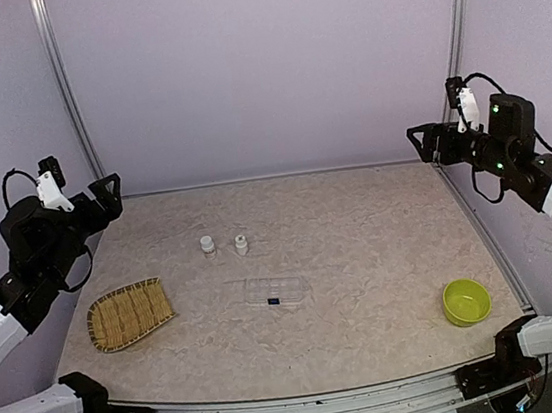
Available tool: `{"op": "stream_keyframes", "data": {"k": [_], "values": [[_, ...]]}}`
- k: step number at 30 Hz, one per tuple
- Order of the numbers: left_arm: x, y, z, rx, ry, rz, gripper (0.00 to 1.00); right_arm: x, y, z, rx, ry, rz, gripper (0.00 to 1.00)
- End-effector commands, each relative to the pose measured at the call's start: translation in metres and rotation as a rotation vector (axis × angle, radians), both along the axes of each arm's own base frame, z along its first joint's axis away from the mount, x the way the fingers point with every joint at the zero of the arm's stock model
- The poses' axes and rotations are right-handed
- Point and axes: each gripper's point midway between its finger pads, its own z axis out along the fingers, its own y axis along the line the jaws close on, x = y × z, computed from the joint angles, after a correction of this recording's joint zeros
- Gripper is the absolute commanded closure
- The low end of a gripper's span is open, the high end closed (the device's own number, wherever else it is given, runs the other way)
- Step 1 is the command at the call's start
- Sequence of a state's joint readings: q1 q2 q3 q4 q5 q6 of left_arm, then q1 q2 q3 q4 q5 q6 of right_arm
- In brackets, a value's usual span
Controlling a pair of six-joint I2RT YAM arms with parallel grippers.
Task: Sort the pills into containers
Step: Pick up the pill container from the center of the board.
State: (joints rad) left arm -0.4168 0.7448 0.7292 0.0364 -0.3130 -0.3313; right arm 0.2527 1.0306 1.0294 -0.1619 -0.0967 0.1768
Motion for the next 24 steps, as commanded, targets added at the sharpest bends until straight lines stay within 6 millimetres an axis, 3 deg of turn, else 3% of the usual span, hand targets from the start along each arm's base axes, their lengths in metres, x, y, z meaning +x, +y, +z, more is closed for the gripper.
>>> {"op": "stream_keyframes", "data": {"k": [1, 5, 10, 17, 24], "values": [[0.007, -0.012, -0.014, -0.035, 0.061, -0.056, 0.01, -0.009, -0.007, 0.003, 0.138, 0.0, -0.05, 0.0], [0.013, -0.025, -0.034, -0.017, 0.125, -0.089, 0.01, -0.015, 0.007, 0.001, 0.123, -0.03, 0.044, 0.0], [0.014, -0.042, -0.062, 0.002, 0.184, -0.123, 0.01, 0.007, 0.018, -0.035, 0.084, 0.147, 0.062, 0.0], [0.018, -0.068, -0.11, 0.06, 0.306, -0.118, 0.01, 0.02, 0.041, -0.081, 0.103, 0.316, 0.122, 0.0], [0.022, -0.086, -0.154, 0.092, 0.41, -0.098, 0.01, 0.021, 0.078, -0.122, 0.03, 0.426, 0.192, 0.0]]}}
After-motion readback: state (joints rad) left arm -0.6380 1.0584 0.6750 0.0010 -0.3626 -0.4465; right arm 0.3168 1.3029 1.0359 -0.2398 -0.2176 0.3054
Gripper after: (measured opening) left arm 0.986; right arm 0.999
